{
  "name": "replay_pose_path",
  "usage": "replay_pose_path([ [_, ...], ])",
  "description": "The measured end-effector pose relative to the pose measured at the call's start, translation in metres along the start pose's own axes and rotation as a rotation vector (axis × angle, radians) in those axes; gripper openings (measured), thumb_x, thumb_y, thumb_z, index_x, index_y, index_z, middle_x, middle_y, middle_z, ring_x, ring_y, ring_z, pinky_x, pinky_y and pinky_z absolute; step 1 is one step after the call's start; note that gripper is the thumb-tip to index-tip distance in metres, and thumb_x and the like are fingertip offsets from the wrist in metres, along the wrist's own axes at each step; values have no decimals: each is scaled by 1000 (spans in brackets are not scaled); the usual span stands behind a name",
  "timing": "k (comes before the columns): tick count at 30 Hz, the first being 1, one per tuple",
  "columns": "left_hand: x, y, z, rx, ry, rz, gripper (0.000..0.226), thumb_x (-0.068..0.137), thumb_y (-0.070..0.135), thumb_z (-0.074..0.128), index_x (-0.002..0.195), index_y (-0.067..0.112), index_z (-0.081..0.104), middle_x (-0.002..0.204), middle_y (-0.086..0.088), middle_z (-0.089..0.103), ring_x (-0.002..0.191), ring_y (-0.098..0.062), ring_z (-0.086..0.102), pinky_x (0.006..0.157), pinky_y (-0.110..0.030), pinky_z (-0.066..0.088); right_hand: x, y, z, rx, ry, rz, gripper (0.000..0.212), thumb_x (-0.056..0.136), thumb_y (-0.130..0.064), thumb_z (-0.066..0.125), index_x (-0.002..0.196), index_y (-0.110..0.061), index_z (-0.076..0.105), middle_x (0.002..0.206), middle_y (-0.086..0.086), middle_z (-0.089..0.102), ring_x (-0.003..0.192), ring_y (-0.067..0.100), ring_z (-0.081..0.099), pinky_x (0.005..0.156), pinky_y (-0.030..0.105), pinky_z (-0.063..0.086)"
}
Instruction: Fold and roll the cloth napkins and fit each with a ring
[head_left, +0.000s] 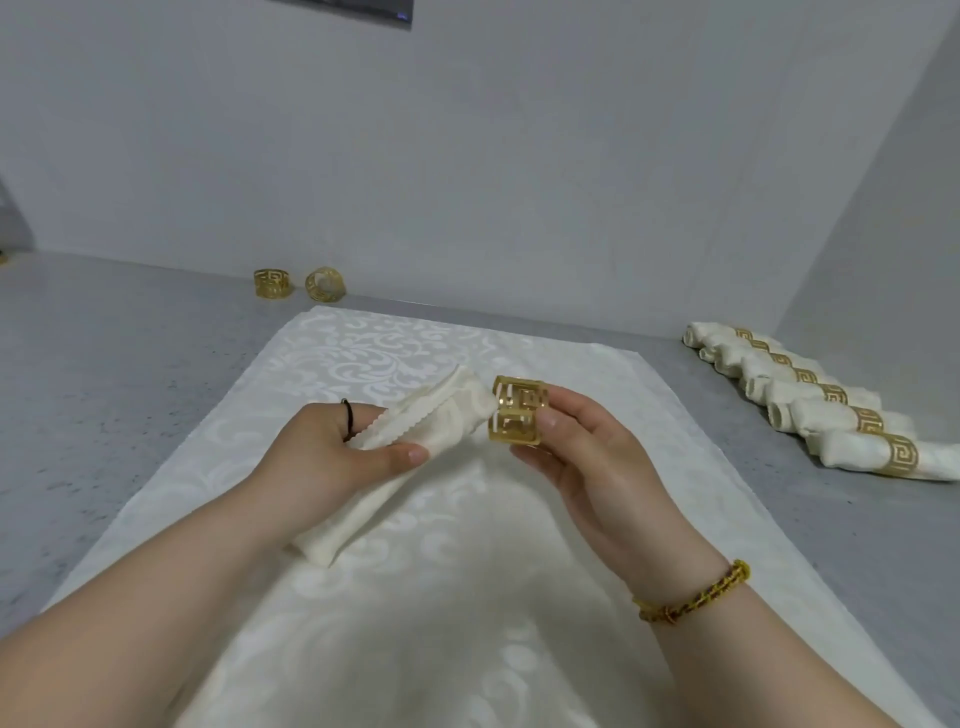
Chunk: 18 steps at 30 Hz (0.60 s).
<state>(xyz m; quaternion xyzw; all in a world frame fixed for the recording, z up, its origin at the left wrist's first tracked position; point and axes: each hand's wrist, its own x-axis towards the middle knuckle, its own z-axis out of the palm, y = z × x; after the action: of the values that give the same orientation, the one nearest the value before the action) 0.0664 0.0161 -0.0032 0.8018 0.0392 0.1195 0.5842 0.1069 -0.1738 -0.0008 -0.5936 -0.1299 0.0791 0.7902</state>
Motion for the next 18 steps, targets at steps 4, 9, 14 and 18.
replay_pose_path([
  [4, -4, 2, 3, 30, -55, 26, 41, 72, 14, 74, 40, 37, 62, 44, 15, 56, 41, 3, 51, 42, -6, 36, -5, 3, 5, -70, 24, -56, 31, 81, -6, 62, 110, -12, 54, 116, 11, 62, 101, 18, 62, 93, 30, 49],
  [9, -5, 3, 2, 46, -82, 39, 39, 72, 13, 74, 41, 35, 64, 45, 14, 58, 41, 3, 52, 43, -6, 37, -7, -1, 5, -192, -24, -99, 20, 82, 0, 57, 94, -17, 56, 98, 1, 66, 83, 7, 63, 91, 29, 48],
  [14, -7, 3, 3, 81, -140, 62, 23, 68, 15, 80, 50, 24, 68, 50, 12, 62, 44, 3, 53, 45, -5, 37, -6, -3, 2, -246, -91, -123, 26, 80, 6, 57, 90, -18, 59, 91, -5, 66, 76, -1, 63, 79, 17, 51],
  [18, -7, 0, 6, 157, -181, 78, 27, 68, 14, 78, 49, 29, 67, 54, 12, 63, 49, 2, 54, 47, -6, 37, -8, -3, 2, -359, -192, -91, 29, 80, 5, 59, 96, -20, 61, 95, -8, 66, 80, -5, 62, 76, 10, 49],
])
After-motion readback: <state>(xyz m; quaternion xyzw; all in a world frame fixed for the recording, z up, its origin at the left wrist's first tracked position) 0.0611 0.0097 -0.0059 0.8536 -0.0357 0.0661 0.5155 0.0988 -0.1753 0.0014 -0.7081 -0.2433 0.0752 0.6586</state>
